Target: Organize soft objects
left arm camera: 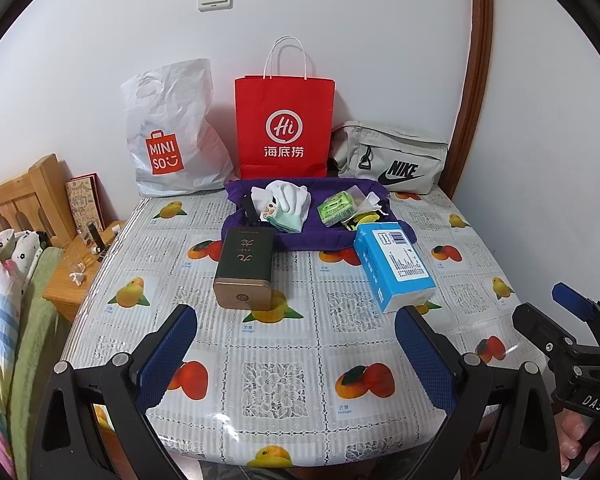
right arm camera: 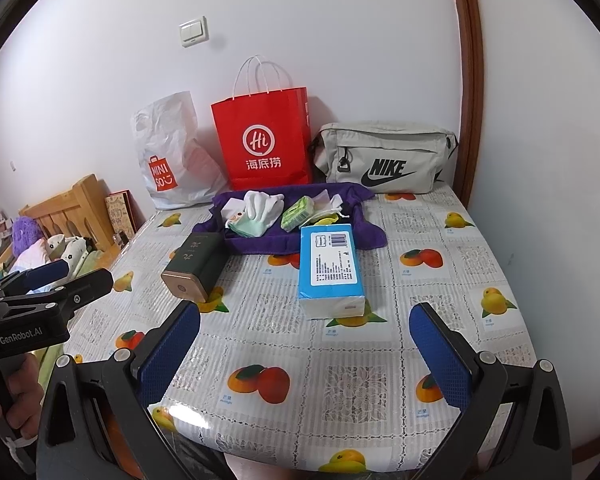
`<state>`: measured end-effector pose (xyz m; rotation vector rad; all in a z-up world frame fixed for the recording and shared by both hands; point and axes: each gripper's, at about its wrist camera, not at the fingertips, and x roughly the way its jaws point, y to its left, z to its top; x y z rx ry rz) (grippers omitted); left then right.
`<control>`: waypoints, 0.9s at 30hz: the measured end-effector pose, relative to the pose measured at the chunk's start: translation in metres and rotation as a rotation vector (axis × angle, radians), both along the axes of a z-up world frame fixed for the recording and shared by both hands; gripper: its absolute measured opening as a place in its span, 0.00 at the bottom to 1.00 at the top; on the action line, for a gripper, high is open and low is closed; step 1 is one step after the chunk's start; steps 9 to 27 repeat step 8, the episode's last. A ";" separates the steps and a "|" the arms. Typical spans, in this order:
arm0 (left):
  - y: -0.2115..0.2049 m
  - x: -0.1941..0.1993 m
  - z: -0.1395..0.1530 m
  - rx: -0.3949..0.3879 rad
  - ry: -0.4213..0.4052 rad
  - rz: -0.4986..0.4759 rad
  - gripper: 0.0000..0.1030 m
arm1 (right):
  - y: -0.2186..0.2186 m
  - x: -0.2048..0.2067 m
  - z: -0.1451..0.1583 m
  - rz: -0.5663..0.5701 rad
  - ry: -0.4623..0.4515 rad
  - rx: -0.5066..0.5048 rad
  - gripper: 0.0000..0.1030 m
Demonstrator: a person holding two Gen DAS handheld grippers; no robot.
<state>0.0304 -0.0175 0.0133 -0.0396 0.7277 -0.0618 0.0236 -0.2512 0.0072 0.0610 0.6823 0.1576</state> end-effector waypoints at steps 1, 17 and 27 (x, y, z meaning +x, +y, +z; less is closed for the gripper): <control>0.001 0.000 0.000 0.000 0.001 0.000 0.97 | 0.000 0.000 0.000 0.001 0.001 0.001 1.00; 0.001 0.001 0.000 0.010 -0.004 0.000 0.97 | 0.001 0.000 0.000 0.001 0.003 0.004 1.00; 0.001 0.001 0.000 0.010 -0.004 0.000 0.97 | 0.001 0.000 0.000 0.001 0.003 0.004 1.00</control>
